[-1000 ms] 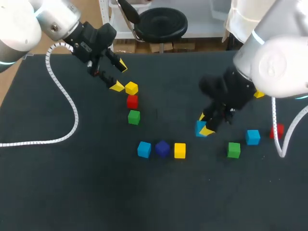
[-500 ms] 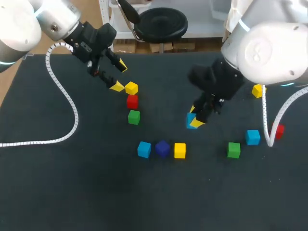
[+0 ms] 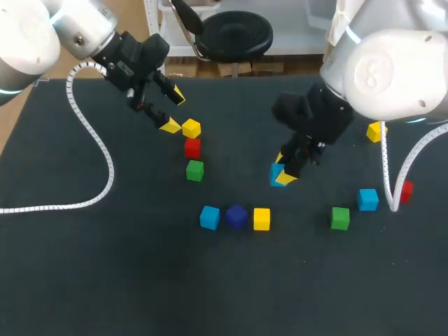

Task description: Place the blue cubes, place green cubes on the blue cubes, place the yellow cubes on the green cubes, then place the red cubes on the yellow cubes, and place purple cube on the red cubes.

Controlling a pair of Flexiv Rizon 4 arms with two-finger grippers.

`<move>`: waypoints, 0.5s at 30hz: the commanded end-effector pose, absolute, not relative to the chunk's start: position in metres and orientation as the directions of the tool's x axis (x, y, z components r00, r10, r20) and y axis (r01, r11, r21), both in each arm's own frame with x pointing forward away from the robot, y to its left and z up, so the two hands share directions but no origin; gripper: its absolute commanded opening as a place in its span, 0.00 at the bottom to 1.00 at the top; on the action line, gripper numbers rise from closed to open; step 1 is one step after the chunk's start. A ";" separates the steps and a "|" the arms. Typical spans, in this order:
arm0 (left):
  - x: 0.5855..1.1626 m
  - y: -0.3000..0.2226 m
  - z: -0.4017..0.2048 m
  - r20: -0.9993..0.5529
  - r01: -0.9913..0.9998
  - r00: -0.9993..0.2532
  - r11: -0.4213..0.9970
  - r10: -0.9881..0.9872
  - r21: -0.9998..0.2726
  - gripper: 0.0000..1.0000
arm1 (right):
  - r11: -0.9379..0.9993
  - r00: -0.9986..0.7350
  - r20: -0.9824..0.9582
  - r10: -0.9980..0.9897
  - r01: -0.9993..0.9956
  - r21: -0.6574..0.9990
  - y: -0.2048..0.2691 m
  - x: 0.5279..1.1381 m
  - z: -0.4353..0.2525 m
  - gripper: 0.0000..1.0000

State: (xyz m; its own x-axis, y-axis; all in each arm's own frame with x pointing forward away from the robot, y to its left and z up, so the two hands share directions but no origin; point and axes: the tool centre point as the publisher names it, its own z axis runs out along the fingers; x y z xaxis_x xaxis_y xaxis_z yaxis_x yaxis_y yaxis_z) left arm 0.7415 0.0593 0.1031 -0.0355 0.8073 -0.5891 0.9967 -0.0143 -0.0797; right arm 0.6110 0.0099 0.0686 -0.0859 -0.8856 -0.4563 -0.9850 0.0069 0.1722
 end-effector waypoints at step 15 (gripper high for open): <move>0.741 0.060 0.103 -0.588 0.997 -0.035 -0.014 0.808 -0.079 1.00 | -0.122 0.048 -0.414 -0.909 -0.981 0.154 0.060 0.640 0.051 0.00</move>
State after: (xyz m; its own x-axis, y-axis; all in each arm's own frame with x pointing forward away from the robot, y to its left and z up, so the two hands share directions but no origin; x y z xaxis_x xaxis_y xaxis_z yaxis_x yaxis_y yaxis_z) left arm 0.7416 0.0594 0.1031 -0.0356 0.8073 -0.5891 0.9967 -0.0143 -0.0797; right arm 0.6321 0.0592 0.0568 0.0489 -0.9127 -0.4058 -0.9844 -0.1128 0.1351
